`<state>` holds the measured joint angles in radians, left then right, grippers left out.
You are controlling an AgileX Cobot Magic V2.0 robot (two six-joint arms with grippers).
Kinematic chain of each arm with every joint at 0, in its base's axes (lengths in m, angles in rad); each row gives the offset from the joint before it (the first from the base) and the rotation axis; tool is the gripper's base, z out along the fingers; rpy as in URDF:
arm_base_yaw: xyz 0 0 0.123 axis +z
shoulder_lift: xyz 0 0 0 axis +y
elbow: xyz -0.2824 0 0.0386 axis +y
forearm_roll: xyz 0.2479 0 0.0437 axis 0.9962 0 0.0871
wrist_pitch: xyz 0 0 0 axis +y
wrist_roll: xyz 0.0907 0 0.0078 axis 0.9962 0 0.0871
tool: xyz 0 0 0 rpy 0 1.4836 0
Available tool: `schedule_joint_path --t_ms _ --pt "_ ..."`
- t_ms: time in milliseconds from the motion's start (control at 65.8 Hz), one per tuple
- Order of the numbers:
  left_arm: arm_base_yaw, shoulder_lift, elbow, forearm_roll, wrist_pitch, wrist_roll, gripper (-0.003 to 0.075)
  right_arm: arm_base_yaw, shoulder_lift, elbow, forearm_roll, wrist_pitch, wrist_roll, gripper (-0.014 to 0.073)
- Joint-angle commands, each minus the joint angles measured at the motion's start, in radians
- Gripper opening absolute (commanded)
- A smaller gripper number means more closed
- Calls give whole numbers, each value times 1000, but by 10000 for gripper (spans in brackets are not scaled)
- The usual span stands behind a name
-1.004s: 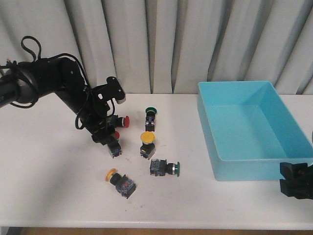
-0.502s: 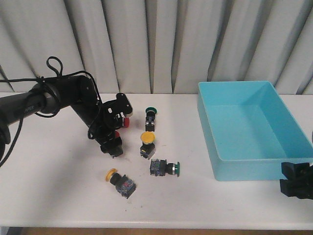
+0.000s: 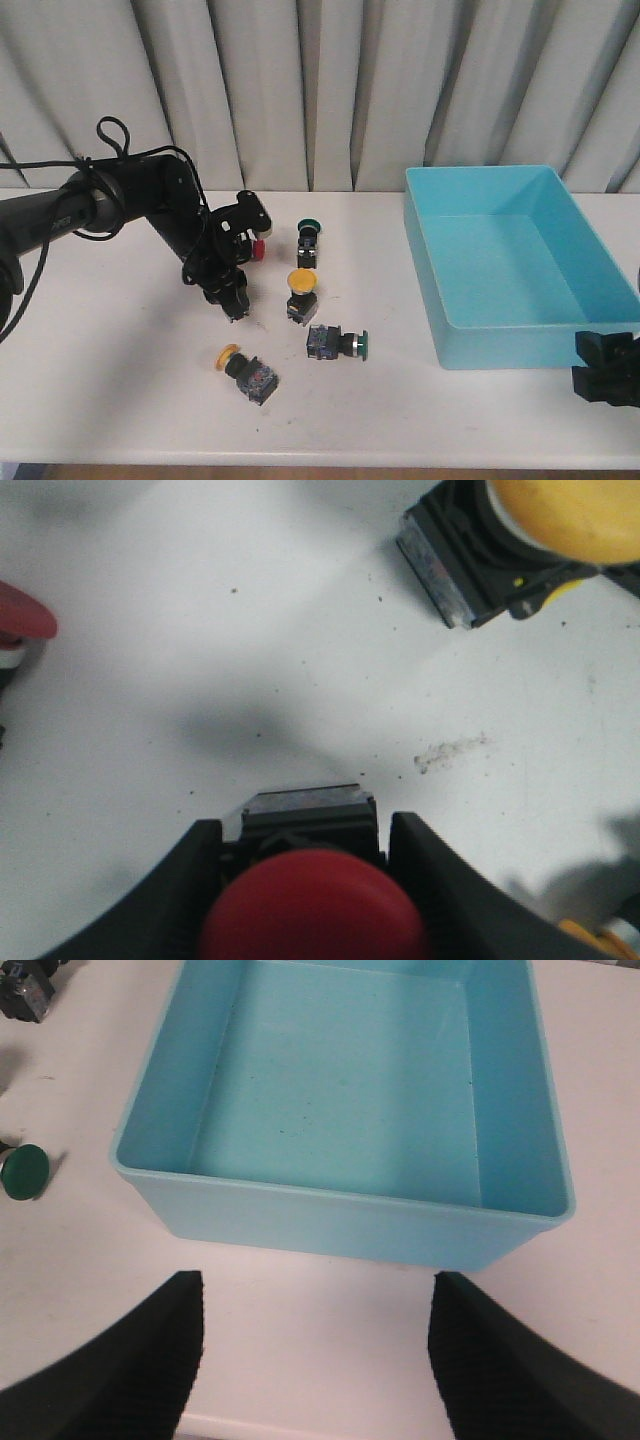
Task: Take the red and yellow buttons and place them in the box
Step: 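Lower the left gripper onto the red-capped button and close it, then lift the red button with the left gripper toward the table center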
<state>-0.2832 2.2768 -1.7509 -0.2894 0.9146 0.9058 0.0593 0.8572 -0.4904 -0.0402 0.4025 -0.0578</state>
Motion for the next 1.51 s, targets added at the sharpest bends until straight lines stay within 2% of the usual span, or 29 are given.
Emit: schedule_joint_path --t_ms 0,365,639,791,958,1064,1201,1338,1490 --pt "-5 -65 -30 -30 -9 -17 281 -8 -3 -31 -1 -64 -8 464" --pt "-5 -65 -30 -30 3 -17 165 -8 -3 -31 -1 -62 -8 464" --pt "-5 -94 -35 -29 35 -60 167 -8 -3 -31 -1 -62 -8 464" --pt "-5 -162 -35 -27 41 -157 167 -8 -3 -31 -1 -63 -8 464" --pt "-4 -271 -33 12 42 -380 167 -8 -3 -31 -2 -62 -8 464" --pt "-4 -334 -27 35 47 -445 167 -8 -3 -31 -2 -62 -8 464" --pt "-4 -439 58 32 10 -444 167 -8 -3 -31 -2 -62 -8 464" --pt "-4 -578 225 32 -79 -422 167 -8 -3 -31 -2 -63 -8 464" --pt "-4 -729 423 22 -174 -315 167 -8 -3 -31 -2 -63 -8 464"
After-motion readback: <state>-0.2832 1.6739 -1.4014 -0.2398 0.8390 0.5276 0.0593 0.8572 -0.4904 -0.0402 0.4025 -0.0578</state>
